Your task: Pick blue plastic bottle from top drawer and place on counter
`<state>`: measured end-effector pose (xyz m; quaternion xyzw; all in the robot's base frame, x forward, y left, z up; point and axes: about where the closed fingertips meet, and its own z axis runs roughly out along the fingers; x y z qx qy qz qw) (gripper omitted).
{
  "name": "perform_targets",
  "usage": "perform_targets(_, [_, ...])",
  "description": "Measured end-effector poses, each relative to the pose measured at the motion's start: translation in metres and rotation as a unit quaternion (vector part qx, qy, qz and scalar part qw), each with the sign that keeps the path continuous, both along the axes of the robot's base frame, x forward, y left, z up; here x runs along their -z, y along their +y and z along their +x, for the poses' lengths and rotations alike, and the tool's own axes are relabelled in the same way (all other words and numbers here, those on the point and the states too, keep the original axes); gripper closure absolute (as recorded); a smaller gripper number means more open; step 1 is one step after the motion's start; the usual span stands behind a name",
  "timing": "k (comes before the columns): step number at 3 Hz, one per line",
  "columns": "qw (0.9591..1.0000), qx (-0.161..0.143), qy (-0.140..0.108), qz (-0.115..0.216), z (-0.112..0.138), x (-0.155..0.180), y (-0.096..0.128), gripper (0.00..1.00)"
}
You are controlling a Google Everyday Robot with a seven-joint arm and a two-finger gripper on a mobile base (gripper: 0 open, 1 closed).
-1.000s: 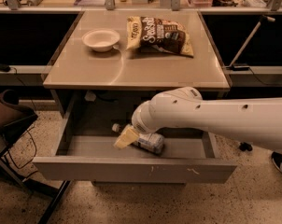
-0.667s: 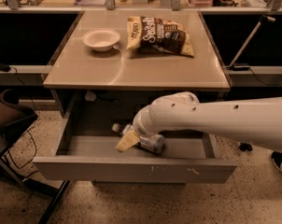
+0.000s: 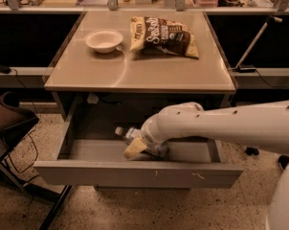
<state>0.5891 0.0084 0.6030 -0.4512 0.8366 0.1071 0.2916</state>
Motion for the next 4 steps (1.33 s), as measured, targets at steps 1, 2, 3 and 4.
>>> perform_targets(1, [1.0000, 0.000, 0.000, 0.000, 0.000, 0.000, 0.000, 0.19])
perform_targets(2, [1.0000, 0.000, 0.000, 0.000, 0.000, 0.000, 0.000, 0.42])
perform_targets(3, [1.0000, -0.002, -0.008, 0.002, -0.003, -0.009, 0.000, 0.66])
perform_targets(4, [0.9995, -0.006, -0.027, 0.015, -0.002, -0.041, 0.003, 0.88])
